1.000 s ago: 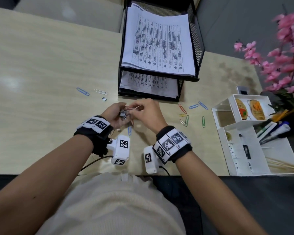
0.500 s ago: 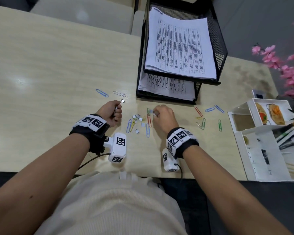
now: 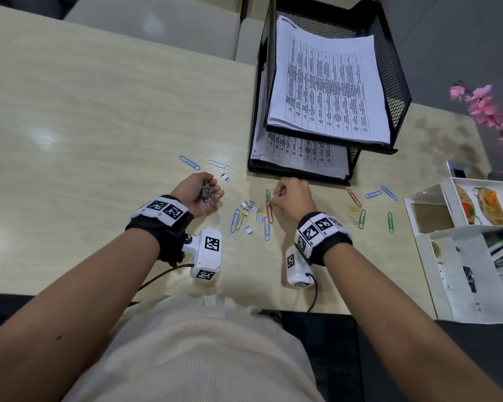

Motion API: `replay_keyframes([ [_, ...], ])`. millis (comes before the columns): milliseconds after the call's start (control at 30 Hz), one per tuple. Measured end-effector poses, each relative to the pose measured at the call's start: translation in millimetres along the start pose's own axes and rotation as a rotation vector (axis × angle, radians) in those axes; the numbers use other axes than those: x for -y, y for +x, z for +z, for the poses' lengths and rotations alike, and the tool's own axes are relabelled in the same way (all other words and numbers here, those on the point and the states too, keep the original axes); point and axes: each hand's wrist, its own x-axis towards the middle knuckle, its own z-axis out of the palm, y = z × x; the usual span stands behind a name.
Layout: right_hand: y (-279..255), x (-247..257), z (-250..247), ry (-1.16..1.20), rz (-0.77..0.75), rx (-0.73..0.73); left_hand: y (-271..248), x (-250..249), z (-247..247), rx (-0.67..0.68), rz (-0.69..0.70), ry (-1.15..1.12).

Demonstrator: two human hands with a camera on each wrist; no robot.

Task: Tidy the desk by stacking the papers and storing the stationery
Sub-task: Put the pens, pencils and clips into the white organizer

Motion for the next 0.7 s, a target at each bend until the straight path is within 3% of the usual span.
replay_keyframes([
  [100,-6.7,25.5,-4.9,0.175,-0.114,-0.032,0.2,3.5,4.8,0.018,-0.02,0.028],
  [267,-11.9,65.8,-12.2,0.334,-0.272,0.089,1.3,11.3,15.7,0.122,-0.095,0.077],
  [400,1.4,42.8,-24.2,0.29,-0.166,-0.012,4.5,9.8,13.6,0.095,-0.111,0.073],
  [567,1.7,1.9,-5.3,-0.04,-0.054,0.047,10.1,4.4,2.3,0.039,-0.131,0.123],
  [700,-3.3,-2.6,9.3,-0.087,-0.045,0.011,10.6,5.2,0.2,0.038,-0.115,0.142],
])
